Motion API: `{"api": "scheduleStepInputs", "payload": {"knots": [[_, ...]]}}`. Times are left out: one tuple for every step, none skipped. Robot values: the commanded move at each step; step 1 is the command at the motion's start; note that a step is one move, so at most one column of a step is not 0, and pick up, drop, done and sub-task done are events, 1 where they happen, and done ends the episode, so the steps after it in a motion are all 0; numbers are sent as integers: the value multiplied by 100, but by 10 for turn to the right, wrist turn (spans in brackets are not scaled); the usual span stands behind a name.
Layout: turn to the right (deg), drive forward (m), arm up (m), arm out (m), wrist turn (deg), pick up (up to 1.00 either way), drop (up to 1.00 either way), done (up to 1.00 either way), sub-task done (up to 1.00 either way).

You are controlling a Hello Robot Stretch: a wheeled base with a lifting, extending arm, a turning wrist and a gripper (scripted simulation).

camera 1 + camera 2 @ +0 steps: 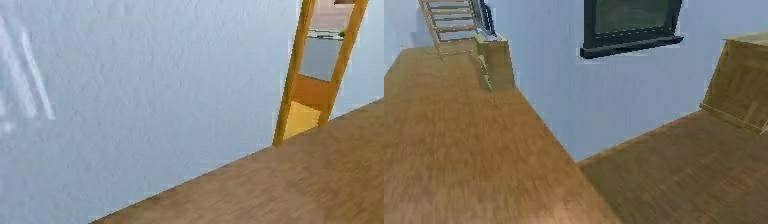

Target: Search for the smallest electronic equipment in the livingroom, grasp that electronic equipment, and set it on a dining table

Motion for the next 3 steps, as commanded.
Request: {"api": "scheduleStepInputs", "payload": {"knots": [[360, 0, 0, 0, 0, 0, 0, 0, 0], [0, 100, 0, 0, 0, 0, 0, 0, 0], [0, 100, 0, 0, 0, 0, 0, 0, 0]]}}
